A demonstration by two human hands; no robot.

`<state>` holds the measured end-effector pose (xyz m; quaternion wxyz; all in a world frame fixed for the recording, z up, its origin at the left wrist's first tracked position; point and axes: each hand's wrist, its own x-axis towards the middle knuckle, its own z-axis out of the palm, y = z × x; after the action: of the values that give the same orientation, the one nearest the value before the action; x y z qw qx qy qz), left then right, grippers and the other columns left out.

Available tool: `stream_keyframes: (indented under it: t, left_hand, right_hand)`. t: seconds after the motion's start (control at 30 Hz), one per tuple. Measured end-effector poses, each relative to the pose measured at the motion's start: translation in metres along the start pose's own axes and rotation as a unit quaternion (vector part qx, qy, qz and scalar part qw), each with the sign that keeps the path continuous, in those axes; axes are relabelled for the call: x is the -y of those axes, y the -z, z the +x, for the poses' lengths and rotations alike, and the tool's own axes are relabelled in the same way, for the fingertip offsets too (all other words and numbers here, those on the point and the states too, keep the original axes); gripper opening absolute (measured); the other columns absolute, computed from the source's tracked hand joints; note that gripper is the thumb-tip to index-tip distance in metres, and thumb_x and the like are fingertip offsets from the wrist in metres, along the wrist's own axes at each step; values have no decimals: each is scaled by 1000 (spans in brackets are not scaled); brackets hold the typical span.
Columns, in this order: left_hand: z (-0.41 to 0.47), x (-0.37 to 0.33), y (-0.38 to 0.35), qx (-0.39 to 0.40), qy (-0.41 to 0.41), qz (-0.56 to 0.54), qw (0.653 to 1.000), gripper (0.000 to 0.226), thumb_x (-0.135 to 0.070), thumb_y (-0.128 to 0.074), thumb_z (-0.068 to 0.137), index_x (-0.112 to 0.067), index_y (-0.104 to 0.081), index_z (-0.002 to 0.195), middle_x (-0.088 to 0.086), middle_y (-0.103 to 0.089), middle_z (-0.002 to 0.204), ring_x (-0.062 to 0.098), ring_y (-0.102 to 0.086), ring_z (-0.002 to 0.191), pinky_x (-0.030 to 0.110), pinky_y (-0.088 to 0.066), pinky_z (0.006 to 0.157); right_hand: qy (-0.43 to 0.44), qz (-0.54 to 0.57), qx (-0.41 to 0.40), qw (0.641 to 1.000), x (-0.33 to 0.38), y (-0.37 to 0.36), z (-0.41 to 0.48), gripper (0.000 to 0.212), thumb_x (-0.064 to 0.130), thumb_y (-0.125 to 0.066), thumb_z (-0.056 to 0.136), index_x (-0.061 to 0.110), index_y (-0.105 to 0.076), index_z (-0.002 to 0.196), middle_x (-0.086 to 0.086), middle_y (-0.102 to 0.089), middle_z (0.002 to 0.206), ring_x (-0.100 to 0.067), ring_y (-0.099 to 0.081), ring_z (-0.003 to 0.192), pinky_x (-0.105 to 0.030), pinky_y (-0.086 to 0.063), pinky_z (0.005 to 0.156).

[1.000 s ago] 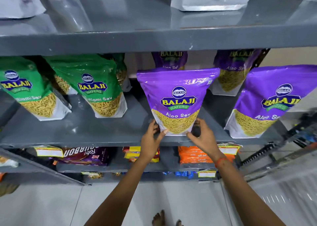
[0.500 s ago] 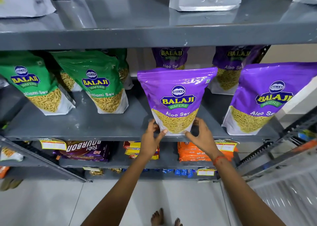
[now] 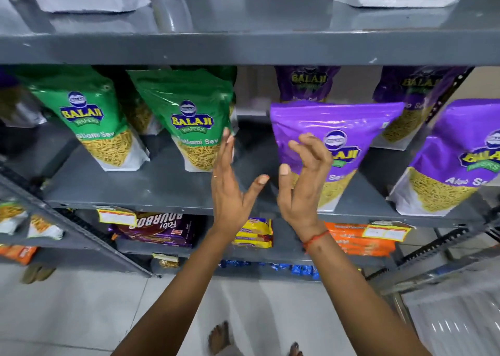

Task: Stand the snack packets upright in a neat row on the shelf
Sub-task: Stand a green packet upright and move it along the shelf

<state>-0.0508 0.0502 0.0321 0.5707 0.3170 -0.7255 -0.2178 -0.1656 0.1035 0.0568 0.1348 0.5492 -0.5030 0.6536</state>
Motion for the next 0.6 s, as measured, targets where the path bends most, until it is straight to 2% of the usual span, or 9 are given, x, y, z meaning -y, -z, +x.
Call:
stream_keyframes:
  t: [0.1,0.2,0.3,0.37,0.4,0.47,0.5,0.53,0.6]
  left_hand:
    - [15,40,36,-47,33,44,997,91,-53,-61,80,-21,-9,148,-6,-14,156,14,-14,147,33,-17,120]
    - [26,93,74,-51,122,66,989,105,-56,-65,75,-10,-4,148,6,-9,158,16,-11,147,20,-11,119]
    - [41,146,96,45,252,29,966,113,-35,-77,71,-6,0,148,13,-7,159,15,-11,144,13,-12,113]
    - [59,173,104,155,307,0,939,114,-21,-82,68,-12,-3,149,8,-13,160,11,-18,141,24,-22,114]
    - [68,184,106,213,319,-17,923,111,-19,-84,66,-15,-10,149,6,-24,157,14,-27,140,32,-30,113]
    - [79,194,105,296,336,-52,893,93,-15,-84,66,-16,-30,141,2,-47,142,20,-46,129,41,-39,109]
    - [82,197,104,312,349,-69,881,85,-13,-83,67,-16,-36,138,0,-52,136,21,-50,126,39,-41,107]
    - [80,199,103,313,361,-83,875,80,-11,-81,69,-15,-38,136,1,-54,134,21,-51,125,35,-42,105]
    - [71,196,105,298,360,-95,879,76,-12,-80,71,-16,-40,135,2,-55,134,20,-53,123,26,-44,100]
  right_hand:
    - [-15,3,47,999,5,-47,-9,31,21,-43,93,11,-48,121,-9,-41,126,-18,-41,123,-32,-35,107]
    - [-75,-45,127,988,-3,-98,-22,36,23,-53,89,7,-50,120,-13,-47,127,-23,-43,121,-34,-35,106]
    - [-241,-60,216,944,-25,-137,-27,71,30,-72,78,0,-38,134,-19,-41,141,-30,-36,132,-34,-27,112]
    - [-373,-9,261,890,-35,-151,-20,91,43,-76,71,12,-28,142,-5,-35,149,-19,-30,138,-32,-27,113]
    - [-418,32,278,864,-39,-156,-18,92,50,-76,66,23,-29,140,7,-41,145,-10,-36,135,-27,-34,108]
    - [-463,73,308,828,-47,-160,-16,84,63,-75,55,39,-36,126,27,-54,118,-2,-52,116,-17,-45,92]
    - [-470,71,316,821,-48,-161,-17,84,68,-73,51,40,-37,121,29,-56,109,-1,-56,108,-19,-47,89]
    - [-473,70,315,820,-48,-161,-19,85,71,-72,49,39,-39,119,27,-58,107,-1,-57,103,-23,-47,89]
    - [-472,81,300,825,-44,-159,-28,85,70,-72,52,34,-40,121,15,-61,116,-6,-58,109,-32,-48,95]
